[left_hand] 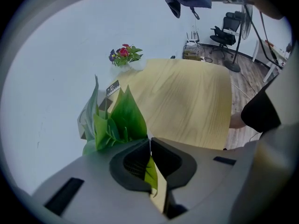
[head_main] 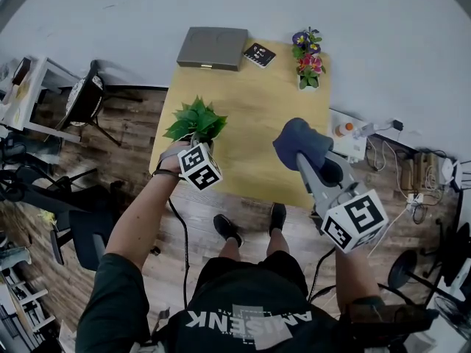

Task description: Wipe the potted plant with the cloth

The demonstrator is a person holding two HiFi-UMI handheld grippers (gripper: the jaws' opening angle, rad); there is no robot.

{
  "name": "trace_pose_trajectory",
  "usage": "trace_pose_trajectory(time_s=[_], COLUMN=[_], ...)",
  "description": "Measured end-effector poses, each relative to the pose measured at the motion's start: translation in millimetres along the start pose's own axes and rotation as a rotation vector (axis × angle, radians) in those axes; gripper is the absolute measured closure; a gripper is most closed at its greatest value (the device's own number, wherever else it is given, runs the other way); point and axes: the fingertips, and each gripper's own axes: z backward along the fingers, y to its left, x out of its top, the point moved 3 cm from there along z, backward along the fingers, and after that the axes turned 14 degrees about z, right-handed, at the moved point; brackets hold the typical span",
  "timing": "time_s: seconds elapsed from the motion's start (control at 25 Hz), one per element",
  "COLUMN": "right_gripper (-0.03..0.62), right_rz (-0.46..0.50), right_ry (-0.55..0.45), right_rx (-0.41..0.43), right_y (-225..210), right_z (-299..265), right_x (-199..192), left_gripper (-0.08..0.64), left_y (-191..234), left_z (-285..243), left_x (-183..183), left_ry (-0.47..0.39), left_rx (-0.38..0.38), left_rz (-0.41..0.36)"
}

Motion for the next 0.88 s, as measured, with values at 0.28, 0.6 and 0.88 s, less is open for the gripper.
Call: trace_pose_trajectory(time_s=[0.28, 0.6, 0.88], right_gripper=[0.555, 0.555, 0.555], right_rz=[0.025, 0.071, 0.140], right_ry=[-0.018, -0.072, -0.143], right_rx=[-0.007, -0.006, 0.000], right_y=[3.5, 10.3, 15.4], right_z=[4.1, 9.2, 12.2], right_x=[16.0, 55.2, 99.9], left_gripper=[0.546, 0.545, 0.545], left_y=[6.9, 22.3, 35.7], left_z=[27.7, 107.7, 177.0], left_x=[3.0, 32.6, 52.9], left_ry=[-0.065, -0.168, -0.250], left_rx=[-0.063, -0.164, -0.233], left_rz=[0.064, 0.094, 0.109])
